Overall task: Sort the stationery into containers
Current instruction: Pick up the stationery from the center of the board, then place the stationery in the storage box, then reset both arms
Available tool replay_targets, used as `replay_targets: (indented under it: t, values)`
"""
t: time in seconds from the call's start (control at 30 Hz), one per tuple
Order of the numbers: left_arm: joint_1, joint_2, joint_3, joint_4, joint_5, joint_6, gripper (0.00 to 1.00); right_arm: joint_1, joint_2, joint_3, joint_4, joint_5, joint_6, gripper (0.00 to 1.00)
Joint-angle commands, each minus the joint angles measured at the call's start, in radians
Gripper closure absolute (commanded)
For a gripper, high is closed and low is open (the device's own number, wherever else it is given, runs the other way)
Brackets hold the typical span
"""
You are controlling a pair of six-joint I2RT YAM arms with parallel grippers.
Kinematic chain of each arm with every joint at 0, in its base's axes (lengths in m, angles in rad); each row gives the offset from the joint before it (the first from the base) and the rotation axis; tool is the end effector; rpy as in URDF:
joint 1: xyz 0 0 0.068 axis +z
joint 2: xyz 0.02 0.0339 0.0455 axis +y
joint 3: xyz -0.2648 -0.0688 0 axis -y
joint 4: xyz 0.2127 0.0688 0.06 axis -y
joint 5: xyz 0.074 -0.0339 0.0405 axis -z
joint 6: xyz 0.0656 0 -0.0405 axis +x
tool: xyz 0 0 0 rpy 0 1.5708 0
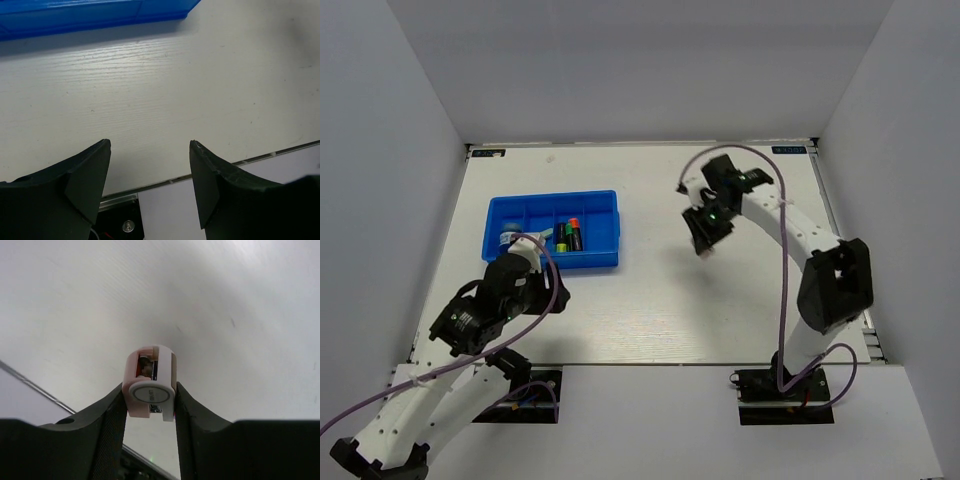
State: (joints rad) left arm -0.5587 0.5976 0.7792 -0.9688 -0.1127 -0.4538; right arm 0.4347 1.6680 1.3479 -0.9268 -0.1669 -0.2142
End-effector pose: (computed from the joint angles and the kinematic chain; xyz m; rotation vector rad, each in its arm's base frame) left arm 0.0868 -0.0455 0.2613 0.0694 2.3799 -0.3594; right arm 0.2771 0.1407 0.2356 -0.9370 2.6648 0.2856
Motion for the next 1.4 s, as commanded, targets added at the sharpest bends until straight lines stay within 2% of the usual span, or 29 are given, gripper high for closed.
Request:
replay_targets:
  t: [0.0, 0.13, 0.17, 0.2, 0.27, 0.3, 0.4, 0.6, 0.67, 0.7, 0.8, 0.83, 0.87, 0.93, 0.97, 1.03, 1.07, 1.1, 1.13, 1.2, 1.23, 1.27, 1.3, 1.33, 1.37]
  values:
    - [-0.001, -0.018, 0.045, -0.022, 0.021, -0.009, 0.26, 0.110, 0.105, 0.276, -0.050, -0.209, -0.002, 0.64]
    - [-0.003, -0.024, 0.046, -0.025, 0.028, -0.025, 0.26, 0.203, 0.309, 0.651, -0.073, -0.289, 0.088, 0.64]
    - [-0.001, -0.025, 0.048, -0.028, 0.024, -0.029, 0.26, 0.238, 0.420, 0.707, -0.075, -0.301, 0.101, 0.64]
    - [-0.001, -0.030, 0.048, -0.033, 0.019, -0.031, 0.26, 0.249, 0.456, 0.847, -0.072, -0.309, 0.116, 0.64]
    - [-0.001, -0.035, 0.052, -0.042, 0.008, -0.036, 0.26, 0.297, 0.518, 0.863, 0.003, -0.275, 0.151, 0.64]
    - [-0.001, -0.030, 0.055, -0.051, 0.001, -0.036, 0.26, 0.312, 0.515, 0.805, 0.134, -0.251, 0.154, 0.64]
    - [0.000, -0.021, 0.074, -0.074, -0.007, -0.031, 0.26, 0.340, 0.545, 0.807, 0.251, -0.223, 0.203, 0.66]
    - [-0.001, 0.001, 0.106, -0.085, -0.016, -0.026, 0.26, 0.360, 0.610, 0.812, 0.373, -0.160, 0.208, 0.66]
    - [-0.001, -0.002, 0.106, -0.088, -0.018, -0.026, 0.26, 0.361, 0.628, 0.810, 0.372, -0.155, 0.204, 0.62]
    - [-0.001, -0.004, 0.104, -0.087, -0.018, -0.026, 0.26, 0.363, 0.631, 0.806, 0.367, -0.151, 0.197, 0.49]
    - [-0.001, -0.007, 0.092, -0.087, -0.012, -0.029, 0.26, 0.364, 0.636, 0.781, 0.359, -0.135, 0.173, 0.27]
    - [-0.001, -0.007, 0.088, -0.084, -0.010, -0.031, 0.26, 0.365, 0.627, 0.774, 0.353, -0.138, 0.162, 0.22]
    - [-0.001, -0.013, 0.088, -0.079, -0.010, -0.032, 0.26, 0.365, 0.625, 0.771, 0.350, -0.134, 0.157, 0.19]
    - [-0.001, -0.010, 0.080, -0.079, -0.008, -0.033, 0.26, 0.363, 0.604, 0.767, 0.339, -0.137, 0.151, 0.19]
    - [-0.001, -0.010, 0.078, -0.076, -0.010, -0.033, 0.31, 0.363, 0.592, 0.758, 0.339, -0.138, 0.150, 0.19]
    - [-0.001, -0.005, 0.078, -0.073, -0.002, -0.029, 0.42, 0.360, 0.541, 0.749, 0.338, -0.140, 0.162, 0.45]
    - [-0.001, -0.004, 0.075, -0.070, -0.001, -0.031, 0.55, 0.360, 0.503, 0.720, 0.338, -0.138, 0.167, 0.57]
    - [-0.003, -0.001, 0.077, -0.070, 0.004, -0.025, 0.62, 0.361, 0.481, 0.699, 0.350, -0.138, 0.191, 0.83]
    - [0.000, 0.004, 0.078, -0.064, 0.002, -0.020, 0.68, 0.358, 0.452, 0.676, 0.364, -0.140, 0.196, 0.90]
    - [-0.001, 0.017, 0.081, -0.074, 0.005, 0.000, 0.82, 0.355, 0.313, 0.523, 0.442, -0.117, 0.208, 0.92]
    - [-0.001, 0.021, 0.081, -0.076, 0.011, 0.004, 0.86, 0.355, 0.277, 0.432, 0.482, -0.052, 0.208, 0.87]
    - [-0.003, 0.024, 0.074, -0.073, 0.018, 0.007, 0.89, 0.355, 0.166, 0.387, 0.497, -0.022, 0.208, 0.77]
    - [-0.003, 0.033, 0.062, -0.061, 0.024, 0.027, 0.93, 0.355, 0.130, 0.316, 0.517, 0.015, 0.204, 0.63]
    - [-0.003, 0.037, 0.054, -0.054, 0.048, 0.032, 0.93, 0.354, 0.043, 0.242, 0.516, 0.130, 0.185, 0.38]
    - [-0.003, 0.039, 0.037, -0.047, 0.065, 0.056, 0.88, 0.355, 0.015, 0.214, 0.507, 0.162, 0.182, 0.31]
